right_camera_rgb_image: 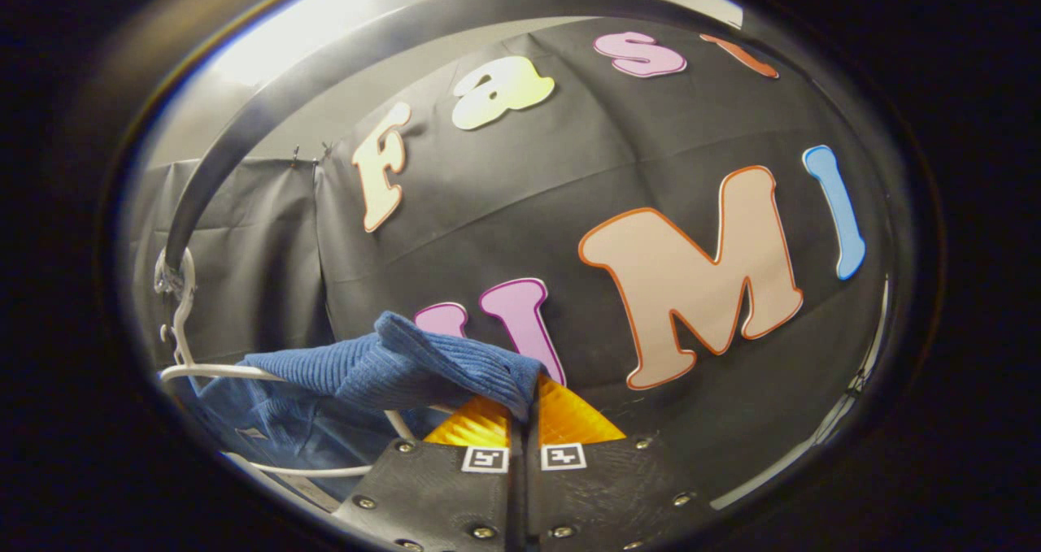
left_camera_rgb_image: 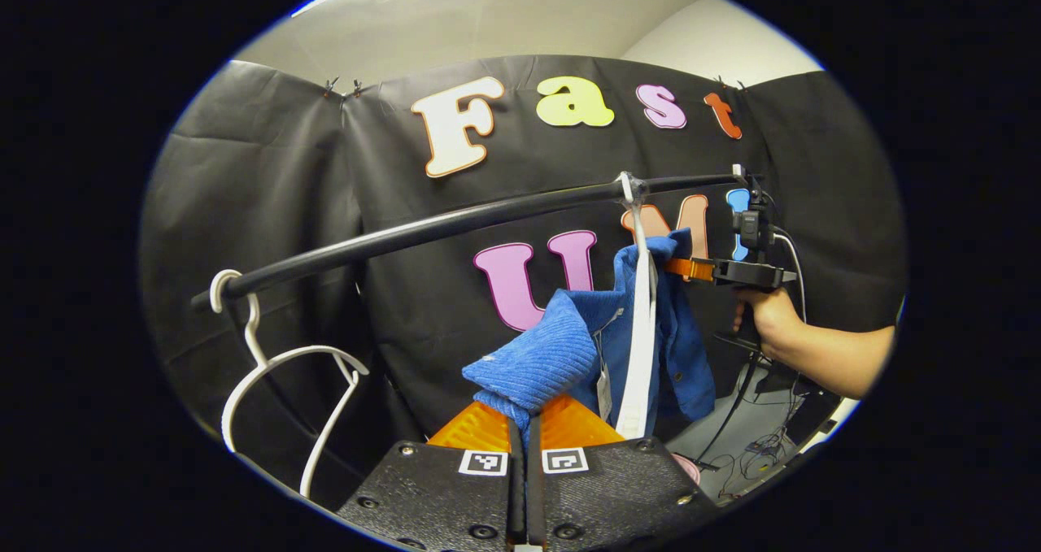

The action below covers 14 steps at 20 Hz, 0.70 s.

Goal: Grasp the clothes on the hanger with both hands and then place them into the laundry hamper below.

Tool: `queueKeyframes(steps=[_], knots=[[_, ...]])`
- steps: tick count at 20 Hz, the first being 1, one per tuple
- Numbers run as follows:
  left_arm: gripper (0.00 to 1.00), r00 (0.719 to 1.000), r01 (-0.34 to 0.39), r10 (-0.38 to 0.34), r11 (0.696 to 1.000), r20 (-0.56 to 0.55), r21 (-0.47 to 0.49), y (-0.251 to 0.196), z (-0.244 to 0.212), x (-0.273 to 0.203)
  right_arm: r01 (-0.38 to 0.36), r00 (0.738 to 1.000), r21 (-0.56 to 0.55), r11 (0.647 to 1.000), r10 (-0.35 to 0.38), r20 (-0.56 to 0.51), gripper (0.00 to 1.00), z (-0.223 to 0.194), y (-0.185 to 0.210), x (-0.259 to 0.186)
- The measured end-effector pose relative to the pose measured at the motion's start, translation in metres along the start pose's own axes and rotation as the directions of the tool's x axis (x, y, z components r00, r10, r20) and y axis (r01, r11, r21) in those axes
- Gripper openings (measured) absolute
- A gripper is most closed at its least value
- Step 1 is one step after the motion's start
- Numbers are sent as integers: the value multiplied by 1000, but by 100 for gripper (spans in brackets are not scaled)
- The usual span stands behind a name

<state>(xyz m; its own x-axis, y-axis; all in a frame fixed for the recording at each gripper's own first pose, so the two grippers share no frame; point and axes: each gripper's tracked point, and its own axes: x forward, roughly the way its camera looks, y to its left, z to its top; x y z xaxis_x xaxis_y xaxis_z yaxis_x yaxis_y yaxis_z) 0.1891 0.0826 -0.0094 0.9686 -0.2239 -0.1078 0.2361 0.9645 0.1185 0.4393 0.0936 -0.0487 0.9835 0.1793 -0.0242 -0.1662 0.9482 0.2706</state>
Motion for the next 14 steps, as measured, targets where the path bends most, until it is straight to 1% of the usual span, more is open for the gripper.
queueKeyframes(steps=[1, 2, 3, 4, 8, 9, 10, 14], knots=[[1, 1000, 6, -6, 1000, 6, -6, -2, 2, 9, 3, 1000, -2, 1000, -3, 1, 0, 0, -1, 1], [1, 1000, 12, -11, 1000, 12, -13, -3, 6, 17, 9, 1000, -5, 1000, -9, -1, 0, -1, -3, 4], [5, 1000, 18, -17, 1000, 26, -17, -5, 9, 23, 16, 1000, -5, 1000, -16, -3, 0, -3, -5, 5], [1, 999, 23, -22, 1000, 37, -18, -7, 13, 30, 24, 1000, -4, 1000, -24, -2, 0, -4, -8, 7], [1, 996, 66, -65, 998, 66, -10, -13, 23, 49, 66, 998, -12, 998, -66, -3, 0, -12, -20, 13], [0, 995, 72, -72, 997, 64, -12, -12, 18, 51, 72, 997, -12, 997, -73, -14, 0, -18, -21, 15], [1, 995, 78, -77, 997, 61, -18, -11, 16, 54, 78, 997, -10, 997, -78, -19, 1, -23, -21, 16], [1, 994, 111, -110, 990, 25, -86, -15, -10, 62, 97, 993, 5, 995, -96, -62, 1, -56, -27, 22]])
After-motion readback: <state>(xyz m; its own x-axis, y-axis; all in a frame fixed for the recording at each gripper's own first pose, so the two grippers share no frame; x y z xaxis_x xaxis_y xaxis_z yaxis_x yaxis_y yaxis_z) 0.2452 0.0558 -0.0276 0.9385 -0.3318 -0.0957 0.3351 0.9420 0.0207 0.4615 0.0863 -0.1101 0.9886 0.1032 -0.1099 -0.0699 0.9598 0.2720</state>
